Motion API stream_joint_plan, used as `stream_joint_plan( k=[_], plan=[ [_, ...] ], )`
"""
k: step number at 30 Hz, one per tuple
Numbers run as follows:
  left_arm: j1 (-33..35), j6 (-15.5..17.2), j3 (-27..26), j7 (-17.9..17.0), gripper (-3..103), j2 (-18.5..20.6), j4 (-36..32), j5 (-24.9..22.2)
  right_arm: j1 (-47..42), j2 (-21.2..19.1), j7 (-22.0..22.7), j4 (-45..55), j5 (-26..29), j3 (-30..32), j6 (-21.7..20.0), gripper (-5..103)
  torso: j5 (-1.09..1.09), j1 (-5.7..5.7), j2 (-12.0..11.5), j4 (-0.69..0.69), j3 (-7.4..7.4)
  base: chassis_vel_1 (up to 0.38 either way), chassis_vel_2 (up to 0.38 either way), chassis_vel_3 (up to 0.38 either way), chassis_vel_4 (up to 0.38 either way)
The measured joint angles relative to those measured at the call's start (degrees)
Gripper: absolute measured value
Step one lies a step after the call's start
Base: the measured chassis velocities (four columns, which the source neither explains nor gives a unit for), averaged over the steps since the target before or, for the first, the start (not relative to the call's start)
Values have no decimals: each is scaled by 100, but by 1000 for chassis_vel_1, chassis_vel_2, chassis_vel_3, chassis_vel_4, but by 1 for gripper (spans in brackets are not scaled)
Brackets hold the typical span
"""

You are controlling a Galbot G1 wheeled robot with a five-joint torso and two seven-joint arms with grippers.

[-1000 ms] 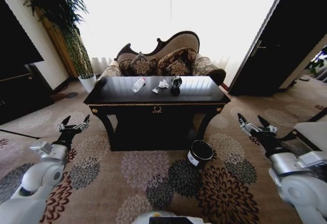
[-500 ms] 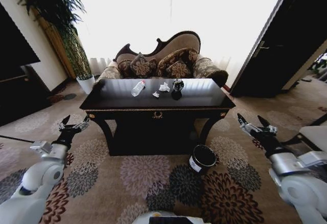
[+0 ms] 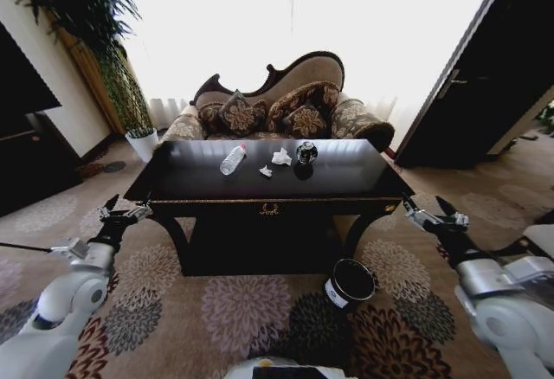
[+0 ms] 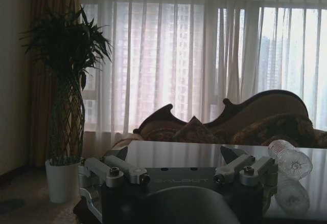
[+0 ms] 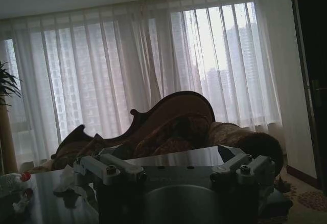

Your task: Move to the front of the table and place the trash on the table into the trash bin.

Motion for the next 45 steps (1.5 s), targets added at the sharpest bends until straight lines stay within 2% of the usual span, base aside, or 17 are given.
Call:
stream_joint_plan(
  k=[10,15,18,20,23,25,37,40,42,44,45],
  plan=[
    [-9,-43,1,34,100,40,0,-5,0,38,27,12,-25,-11,18,100,0,0,1,0,1,-98,89,98,-97],
    [-179,-9,282,252,100,336,45,13,0,48,56,34,-50,-49,24,100,0,4,0,1,3,-32,26,25,-28],
    [-421,163,610,318,100,632,60,-16,0,47,55,54,-94,-80,24,100,-1,3,1,1,3,0,0,0,0],
    [-743,326,1063,375,100,989,65,-99,-35,82,39,71,-178,-104,26,100,1,-1,4,-1,1,0,0,0,0],
    [-868,389,1285,405,100,1163,58,-178,-39,90,24,74,-217,-140,28,100,0,-1,5,-3,1,0,0,0,0],
    [-1176,445,1693,440,100,1391,77,-290,-35,100,1,69,-246,-177,37,100,1,0,5,0,2,0,0,0,0],
    [-2433,577,2671,363,100,1522,510,-496,104,99,21,-18,-365,-427,37,100,0,1,4,0,3,0,0,0,0],
    [-2959,577,3218,367,100,1486,790,-526,120,114,31,-13,-371,-442,32,100,-1,2,3,1,3,0,0,0,0],
    [-3065,576,3324,369,100,1470,839,-538,115,114,32,-10,-367,-435,31,100,0,1,4,1,3,0,0,0,0],
    [-3573,576,3831,372,100,1390,1041,-581,61,108,29,1,-340,-371,31,100,0,2,4,1,3,0,0,0,0],
    [-3573,576,3831,372,100,1390,1041,-581,61,108,29,1,-340,-371,31,100,0,2,4,1,3,0,0,0,0]
  ],
)
